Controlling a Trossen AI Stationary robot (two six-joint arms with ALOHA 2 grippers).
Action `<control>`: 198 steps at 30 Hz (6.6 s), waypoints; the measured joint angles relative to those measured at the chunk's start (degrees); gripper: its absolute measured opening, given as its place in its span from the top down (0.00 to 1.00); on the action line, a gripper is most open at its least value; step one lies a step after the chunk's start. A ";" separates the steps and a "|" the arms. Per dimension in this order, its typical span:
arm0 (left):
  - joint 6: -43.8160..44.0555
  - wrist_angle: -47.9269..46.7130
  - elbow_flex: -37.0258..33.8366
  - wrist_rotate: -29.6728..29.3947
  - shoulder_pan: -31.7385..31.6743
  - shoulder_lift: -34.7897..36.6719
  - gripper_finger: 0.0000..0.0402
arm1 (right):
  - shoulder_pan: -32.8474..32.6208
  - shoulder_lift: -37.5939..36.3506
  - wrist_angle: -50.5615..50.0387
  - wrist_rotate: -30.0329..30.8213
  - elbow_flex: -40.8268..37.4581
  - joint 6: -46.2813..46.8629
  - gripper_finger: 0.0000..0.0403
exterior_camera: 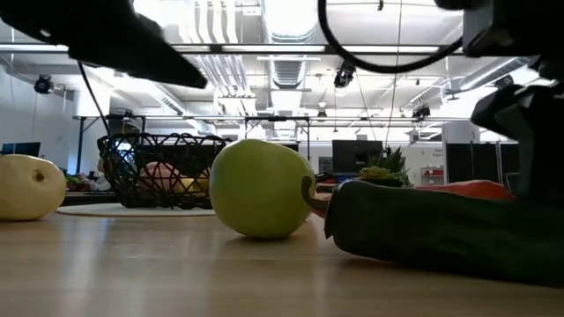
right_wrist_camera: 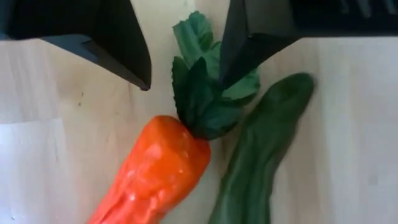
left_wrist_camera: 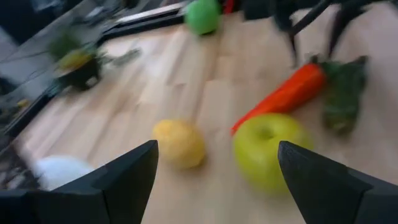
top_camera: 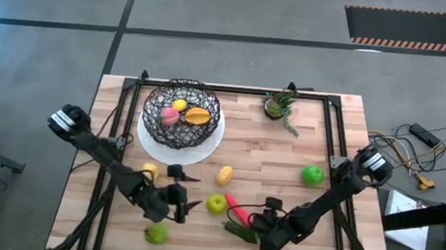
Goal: Build produce basket
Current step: Put the orange carrot into the wire basket, then put the green apple into the wire basket
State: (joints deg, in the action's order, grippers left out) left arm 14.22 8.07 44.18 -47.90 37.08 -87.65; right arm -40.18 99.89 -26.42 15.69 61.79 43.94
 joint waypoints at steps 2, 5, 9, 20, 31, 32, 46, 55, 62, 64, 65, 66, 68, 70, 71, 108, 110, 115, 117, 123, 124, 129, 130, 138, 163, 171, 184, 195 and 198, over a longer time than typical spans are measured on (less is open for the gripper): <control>-5.58 6.50 0.36 3.53 -1.16 -2.27 0.22 | 0.12 0.53 -0.24 1.67 0.33 -0.77 0.66; -13.83 13.39 2.18 7.61 -2.92 -6.04 0.22 | 0.26 0.07 -0.08 3.50 1.01 -1.91 0.80; -20.06 13.83 7.72 10.49 -5.44 -10.65 0.22 | 0.15 -1.23 -4.49 3.93 3.20 -3.87 0.96; -27.72 -3.29 23.80 21.15 -9.89 -18.17 0.22 | 0.06 -2.79 -21.74 7.45 14.52 -3.66 0.98; -28.20 -11.59 31.95 38.37 -16.58 -26.82 0.22 | -3.40 -2.72 -21.61 3.27 13.85 0.63 0.98; -28.22 -12.52 32.75 39.38 -17.43 -27.53 0.22 | -4.22 -2.78 -21.60 4.00 13.85 1.66 0.98; -28.12 -16.23 37.43 48.76 -22.14 -34.72 0.49 | -13.62 -2.81 -21.22 17.56 13.85 9.03 0.98; -26.40 -12.81 38.18 45.85 -21.66 -31.00 0.83 | -15.05 -2.81 -21.21 24.05 13.85 9.04 0.98; -23.33 -13.31 34.56 26.42 -18.39 -18.84 0.83 | -16.16 -2.67 -20.47 29.23 13.21 10.27 0.98; -21.49 -13.56 31.38 18.01 -16.87 -13.58 0.83 | -16.81 -2.51 -20.41 31.72 12.95 10.51 0.98; -20.37 -13.54 29.62 14.16 -16.57 -10.89 0.83 | -17.14 -2.29 -20.03 33.13 12.93 10.65 0.98; -18.91 -12.93 27.33 10.52 -16.37 -7.78 0.83 | -17.55 -2.14 -19.80 34.45 12.92 10.80 0.98; -15.08 -13.14 21.81 3.69 -16.84 -1.69 0.83 | -18.09 -1.60 -19.48 36.95 12.89 11.04 0.98; -10.23 -13.00 15.76 -1.19 -18.43 4.36 0.83 | -18.57 -1.19 -19.32 38.80 12.89 11.29 0.98; -7.59 -13.16 12.52 -3.03 -19.51 7.60 0.83 | -18.60 -0.94 -19.17 39.38 12.89 11.55 0.98; 7.47 26.28 -14.30 5.43 -57.76 -4.38 0.71 | -18.56 0.10 -16.89 45.80 12.87 7.05 0.98; 7.47 26.44 -14.07 4.80 -57.83 -4.94 0.68 | -18.56 0.10 -16.67 45.80 12.87 7.05 0.98; 6.55 26.11 -14.29 5.03 -58.38 -4.30 0.56 | -18.56 0.10 -16.52 45.80 12.87 6.99 0.98; 4.73 25.88 -14.29 5.13 -58.40 -3.79 0.51 | -18.56 0.10 -16.54 45.78 12.87 6.86 0.98; -1.18 25.69 -14.09 5.47 -57.91 1.78 0.41 | -18.56 0.10 -16.54 45.76 12.87 6.83 0.98; -1.93 25.97 -14.09 5.53 -57.43 3.33 0.41 | -18.56 0.08 -16.54 45.77 12.87 6.83 0.98; -7.44 25.97 -14.09 5.93 -52.21 13.15 0.41 | -18.56 0.07 -16.54 45.72 12.87 6.90 0.98; -9.01 25.96 -14.09 6.50 -50.53 15.18 0.41 | -18.53 0.13 -16.48 45.75 12.87 6.94 0.98; -25.01 25.30 -14.23 11.32 -28.86 24.77 0.41 | -17.27 3.34 -16.12 45.83 12.71 6.85 0.98; -9.78 19.02 -0.73 6.73 -0.99 -3.86 0.35 | -16.02 4.80 -15.00 45.87 12.71 6.02 0.98; 6.31 6.56 0.48 11.56 -4.46 -3.57 0.13 | -16.02 4.80 -14.69 45.86 12.71 6.03 0.98; 14.99 7.98 0.68 4.66 -6.62 -11.82 0.05 | -16.02 4.82 -14.57 45.83 12.71 6.41 0.98; 16.96 8.25 0.77 7.28 -6.75 -13.54 0.10 | -16.02 4.84 -14.59 45.80 12.71 6.41 0.98; 16.96 8.27 0.77 7.33 -6.87 -13.54 0.17 | -16.02 4.84 -14.59 45.80 12.71 6.41 0.98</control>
State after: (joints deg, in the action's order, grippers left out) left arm 31.18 16.34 44.95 -40.58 30.22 -101.19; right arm -56.21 104.73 -41.01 61.49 74.50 50.34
